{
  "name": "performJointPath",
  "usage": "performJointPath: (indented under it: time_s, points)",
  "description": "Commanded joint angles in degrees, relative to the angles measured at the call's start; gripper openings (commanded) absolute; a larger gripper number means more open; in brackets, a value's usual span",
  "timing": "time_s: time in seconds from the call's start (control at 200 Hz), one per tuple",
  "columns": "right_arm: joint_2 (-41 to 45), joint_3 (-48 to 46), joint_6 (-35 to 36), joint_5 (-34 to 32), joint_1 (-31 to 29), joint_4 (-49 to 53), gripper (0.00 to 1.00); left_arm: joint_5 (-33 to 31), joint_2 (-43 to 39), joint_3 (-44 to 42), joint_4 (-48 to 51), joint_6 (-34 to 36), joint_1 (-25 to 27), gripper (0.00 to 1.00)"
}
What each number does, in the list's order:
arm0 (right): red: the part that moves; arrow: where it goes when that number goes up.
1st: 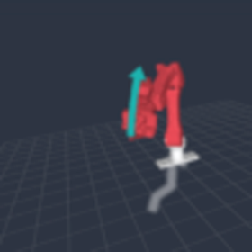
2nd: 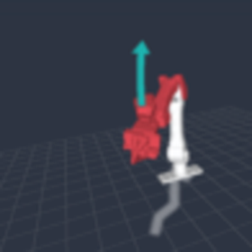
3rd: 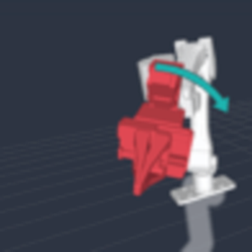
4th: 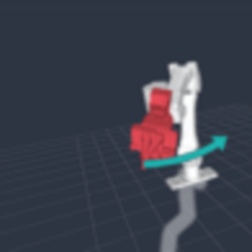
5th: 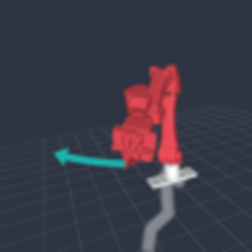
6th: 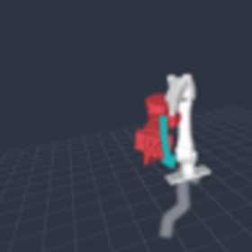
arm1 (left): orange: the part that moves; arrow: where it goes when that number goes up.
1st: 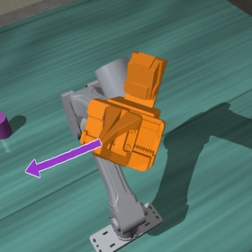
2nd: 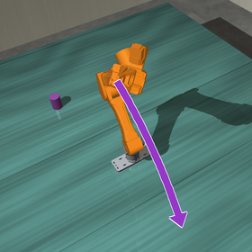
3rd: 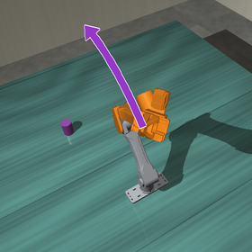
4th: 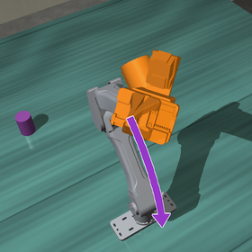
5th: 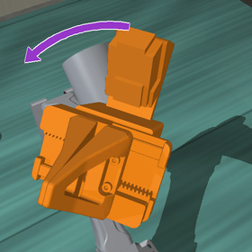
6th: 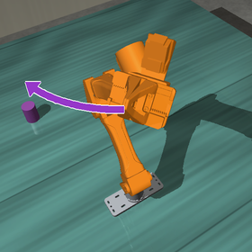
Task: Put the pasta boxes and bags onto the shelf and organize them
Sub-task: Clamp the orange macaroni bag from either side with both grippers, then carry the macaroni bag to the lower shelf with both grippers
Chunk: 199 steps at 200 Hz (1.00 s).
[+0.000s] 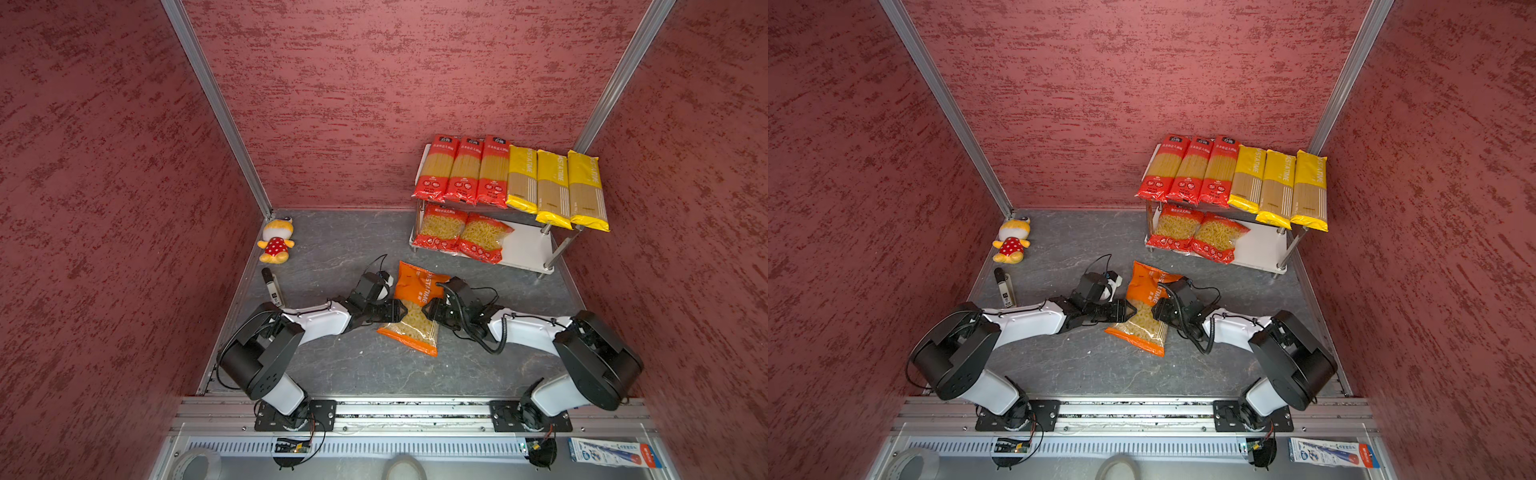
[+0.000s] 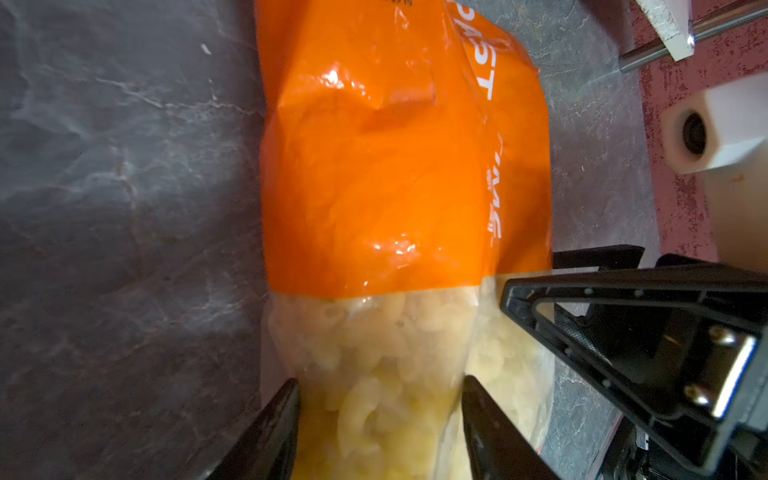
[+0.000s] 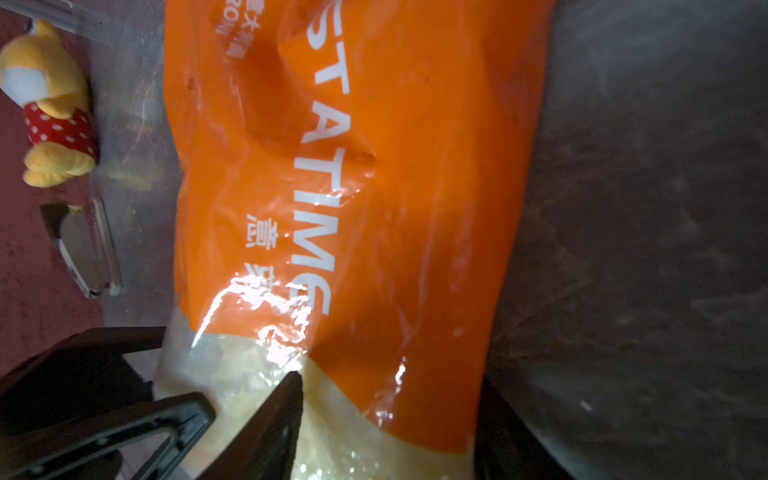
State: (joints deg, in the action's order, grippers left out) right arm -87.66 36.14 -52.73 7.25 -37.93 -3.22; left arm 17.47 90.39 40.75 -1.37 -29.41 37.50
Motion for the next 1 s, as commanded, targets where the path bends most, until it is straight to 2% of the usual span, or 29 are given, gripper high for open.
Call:
performJointPath:
  time_s: [0.0, 0.165, 0.341, 0.486, 0.606, 0.681, 0.756, 0.992]
  points:
    - [-1.8, 1.6, 2.4, 2.4, -0.4, -2.9, 0.47, 2.3, 2.4, 1.9, -0.3, 1.4, 3.2, 0.52]
    - [3.1, -0.2, 4.5, 3.2, -0.4, -3.5, 0.24, 3.6, 1.5, -0.2, -5.0, -1.0, 3.5, 0.35]
    - [11.0, -1.7, 6.7, 4.9, -0.4, -1.3, 0.13, 4.4, -1.5, -2.0, -10.0, -2.4, 5.8, 0.22]
    - [19.3, -3.1, 7.9, 5.5, -0.4, 3.1, 0.07, 2.6, -6.0, -3.6, -13.5, -2.1, 8.6, 0.16]
    - [27.7, -2.8, 10.1, 2.7, -0.3, 9.9, 0.0, 0.6, -8.8, -3.8, -17.7, -2.7, 10.6, 0.11]
    - [31.9, -1.4, 11.4, 0.6, -0.3, 14.7, 0.0, 0.2, -9.0, -3.0, -21.0, -3.1, 11.9, 0.05]
    - [35.2, 0.8, 13.2, -1.5, -0.1, 19.2, 0.0, 0.3, -8.5, -0.4, -22.1, -2.8, 12.7, 0.0]
    - [42.0, 9.7, 20.6, -14.6, 3.7, 32.3, 0.0, 2.0, -2.5, 12.0, -27.8, 1.9, 13.8, 0.0]
